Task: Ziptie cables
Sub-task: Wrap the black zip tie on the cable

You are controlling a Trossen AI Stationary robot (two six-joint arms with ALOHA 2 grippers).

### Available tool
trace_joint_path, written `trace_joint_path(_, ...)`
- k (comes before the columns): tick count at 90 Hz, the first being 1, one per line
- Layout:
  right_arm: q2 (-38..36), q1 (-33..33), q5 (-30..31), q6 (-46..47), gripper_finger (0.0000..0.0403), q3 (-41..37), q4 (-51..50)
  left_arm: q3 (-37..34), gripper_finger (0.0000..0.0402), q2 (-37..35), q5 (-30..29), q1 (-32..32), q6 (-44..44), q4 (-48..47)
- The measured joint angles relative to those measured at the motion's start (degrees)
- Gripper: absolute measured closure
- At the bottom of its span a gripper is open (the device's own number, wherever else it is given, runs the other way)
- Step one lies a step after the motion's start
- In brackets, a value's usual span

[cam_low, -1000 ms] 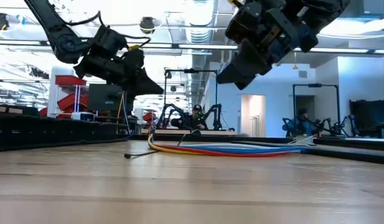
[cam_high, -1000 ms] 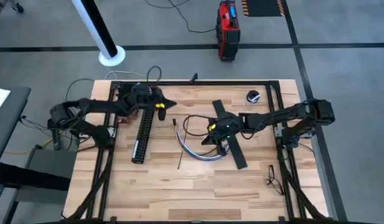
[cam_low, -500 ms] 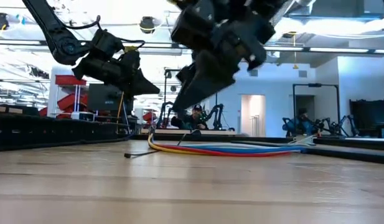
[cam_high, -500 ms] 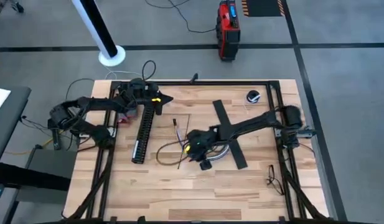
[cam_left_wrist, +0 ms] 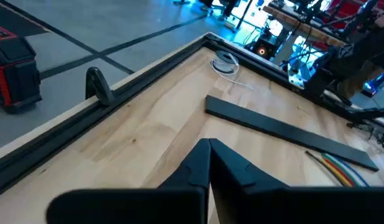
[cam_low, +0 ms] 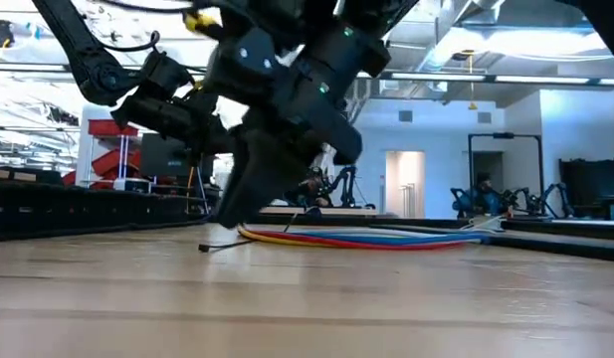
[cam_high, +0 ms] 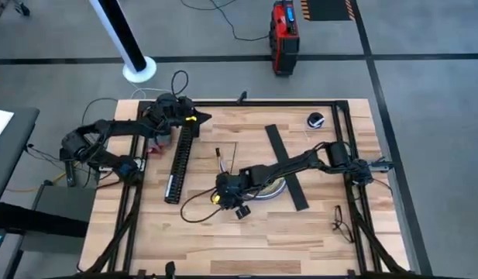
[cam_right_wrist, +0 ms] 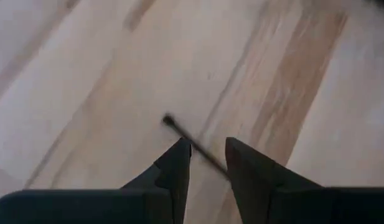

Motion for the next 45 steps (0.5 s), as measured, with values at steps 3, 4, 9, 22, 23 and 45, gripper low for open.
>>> trace_joint_path(3, 0.19, -0.01, -0.02, -0.04, 0.0301, 0.05, -0.41, 0.00, 0.0401, 0.00, -0.01, 0.00, 0.01, -0.16)
trace_joint_path(4, 0.24, 0.00, -0.02, -0.05, 0.0301, 0.04, -0.88, 0.00, 0.0401, 0.00, -0.01, 0.00, 0.01, -0.28)
trace_joint_path(9, 0.44, -0.02, -0.03, -0.21, 0.0301, -0.22, -2.78, -0.02, 0.0401, 0.00, 0.00, 0.00, 0.39, -0.30)
trace_joint_path(22, 1.54, -0.02, -0.28, -1.34, 0.0301, -0.04, -2.56, -0.02, 0.0401, 0.00, 0.04, 0.00, 0.97, -0.48)
trace_joint_path(23, 1.54, -0.02, -0.28, -1.32, 0.0301, -0.04, -2.55, -0.02, 0.0401, 0.00, 0.04, -0.01, 1.03, -0.50)
trace_joint_path(45, 1.67, -1.27, -0.49, -1.67, 0.0301, -0.06, -1.01, -0.02, 0.0401, 0.00, -0.14, -0.02, 1.56, -1.16)
